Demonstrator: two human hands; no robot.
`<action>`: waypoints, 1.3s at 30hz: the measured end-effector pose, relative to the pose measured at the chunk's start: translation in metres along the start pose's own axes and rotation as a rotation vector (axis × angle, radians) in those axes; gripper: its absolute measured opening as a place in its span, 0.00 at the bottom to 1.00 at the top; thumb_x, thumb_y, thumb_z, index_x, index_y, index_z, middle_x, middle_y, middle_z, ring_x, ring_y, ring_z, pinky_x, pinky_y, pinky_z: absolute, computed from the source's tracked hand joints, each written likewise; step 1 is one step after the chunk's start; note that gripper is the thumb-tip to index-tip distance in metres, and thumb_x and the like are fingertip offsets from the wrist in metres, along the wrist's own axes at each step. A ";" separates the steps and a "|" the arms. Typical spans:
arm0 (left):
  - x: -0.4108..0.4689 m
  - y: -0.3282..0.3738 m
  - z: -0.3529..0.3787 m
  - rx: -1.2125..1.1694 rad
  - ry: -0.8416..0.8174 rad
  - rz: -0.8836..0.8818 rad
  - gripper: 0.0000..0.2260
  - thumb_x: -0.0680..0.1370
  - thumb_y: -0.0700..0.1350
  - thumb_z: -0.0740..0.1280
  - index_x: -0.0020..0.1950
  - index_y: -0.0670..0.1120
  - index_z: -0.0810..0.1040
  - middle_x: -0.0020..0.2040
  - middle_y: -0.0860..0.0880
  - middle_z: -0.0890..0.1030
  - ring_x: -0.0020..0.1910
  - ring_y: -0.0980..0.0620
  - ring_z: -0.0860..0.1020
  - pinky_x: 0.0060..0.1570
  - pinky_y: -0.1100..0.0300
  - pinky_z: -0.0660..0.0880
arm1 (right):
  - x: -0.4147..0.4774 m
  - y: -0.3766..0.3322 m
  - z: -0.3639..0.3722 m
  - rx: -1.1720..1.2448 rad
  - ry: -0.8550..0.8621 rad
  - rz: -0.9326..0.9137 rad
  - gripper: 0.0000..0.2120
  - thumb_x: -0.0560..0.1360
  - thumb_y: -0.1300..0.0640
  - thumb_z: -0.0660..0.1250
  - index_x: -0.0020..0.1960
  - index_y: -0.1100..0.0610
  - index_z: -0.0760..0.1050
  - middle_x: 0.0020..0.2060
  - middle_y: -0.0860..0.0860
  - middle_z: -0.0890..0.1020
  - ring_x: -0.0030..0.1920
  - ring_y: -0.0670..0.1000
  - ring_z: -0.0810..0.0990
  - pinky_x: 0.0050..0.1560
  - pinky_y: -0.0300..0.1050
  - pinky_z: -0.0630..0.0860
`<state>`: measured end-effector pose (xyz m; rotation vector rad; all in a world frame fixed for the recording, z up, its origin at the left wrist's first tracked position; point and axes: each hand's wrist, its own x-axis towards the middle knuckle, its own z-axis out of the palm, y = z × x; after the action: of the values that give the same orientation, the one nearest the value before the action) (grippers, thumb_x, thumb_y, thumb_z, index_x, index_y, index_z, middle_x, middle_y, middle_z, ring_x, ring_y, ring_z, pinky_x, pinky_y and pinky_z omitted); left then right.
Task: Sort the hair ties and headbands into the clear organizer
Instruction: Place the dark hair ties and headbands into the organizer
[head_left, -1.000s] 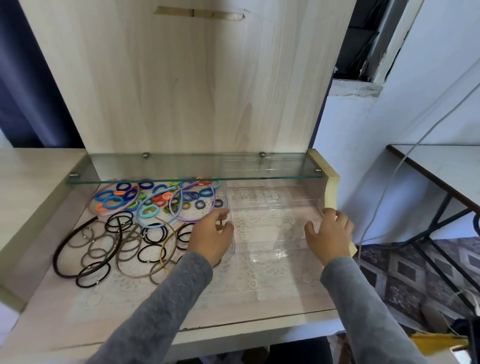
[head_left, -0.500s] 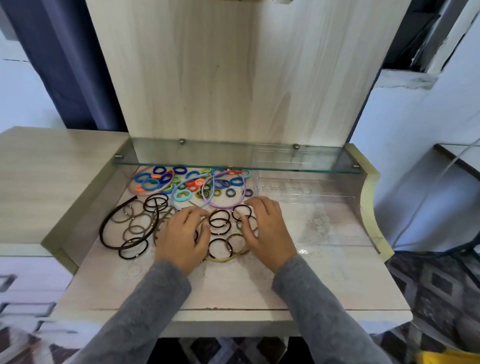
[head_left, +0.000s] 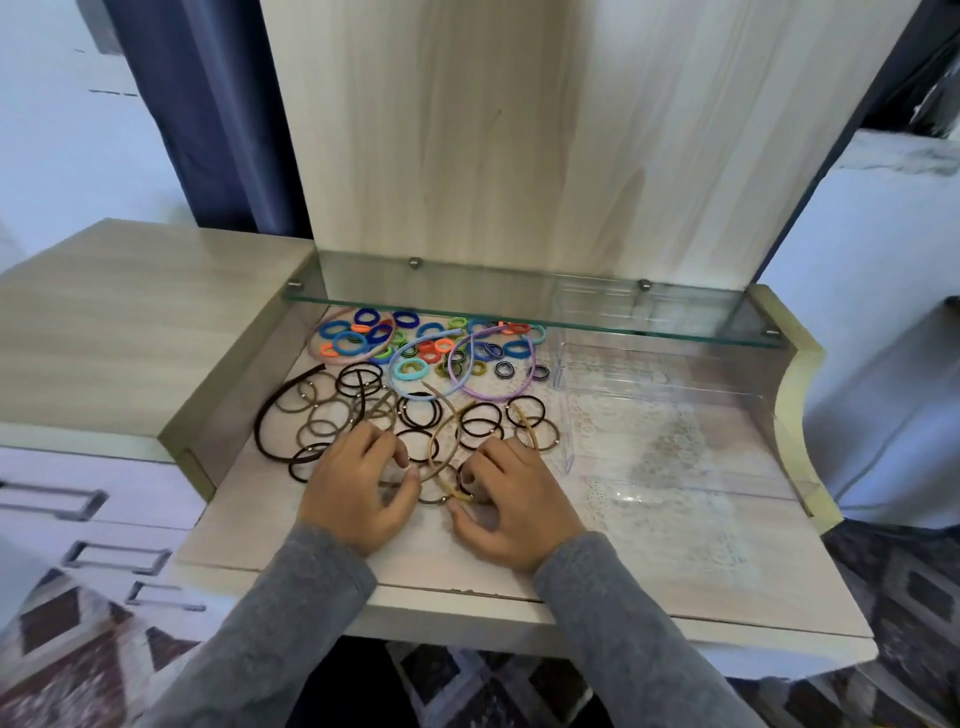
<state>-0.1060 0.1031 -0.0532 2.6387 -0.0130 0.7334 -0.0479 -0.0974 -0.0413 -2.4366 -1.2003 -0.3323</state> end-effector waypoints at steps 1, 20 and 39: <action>-0.001 0.001 0.000 -0.009 -0.016 0.007 0.09 0.71 0.50 0.65 0.42 0.45 0.77 0.42 0.50 0.73 0.39 0.49 0.72 0.38 0.54 0.73 | -0.001 0.000 -0.001 -0.002 -0.008 -0.001 0.14 0.71 0.44 0.64 0.46 0.55 0.72 0.44 0.48 0.72 0.44 0.48 0.69 0.45 0.45 0.70; 0.017 0.010 -0.013 -0.221 0.050 -0.018 0.07 0.74 0.47 0.61 0.42 0.46 0.76 0.39 0.53 0.74 0.38 0.56 0.73 0.40 0.64 0.73 | 0.013 0.014 -0.027 0.061 0.091 0.032 0.05 0.71 0.54 0.64 0.43 0.54 0.76 0.39 0.44 0.77 0.43 0.49 0.70 0.45 0.43 0.70; 0.089 0.030 -0.047 -0.852 -0.007 -0.613 0.08 0.81 0.42 0.60 0.51 0.46 0.80 0.31 0.51 0.74 0.27 0.59 0.72 0.28 0.64 0.71 | 0.082 0.021 -0.094 0.568 0.154 0.396 0.03 0.73 0.59 0.70 0.41 0.54 0.80 0.31 0.44 0.78 0.31 0.40 0.73 0.34 0.30 0.70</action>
<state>-0.0558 0.1021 0.0395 1.6869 0.3769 0.3734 0.0151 -0.0941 0.0687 -2.0340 -0.6127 -0.0458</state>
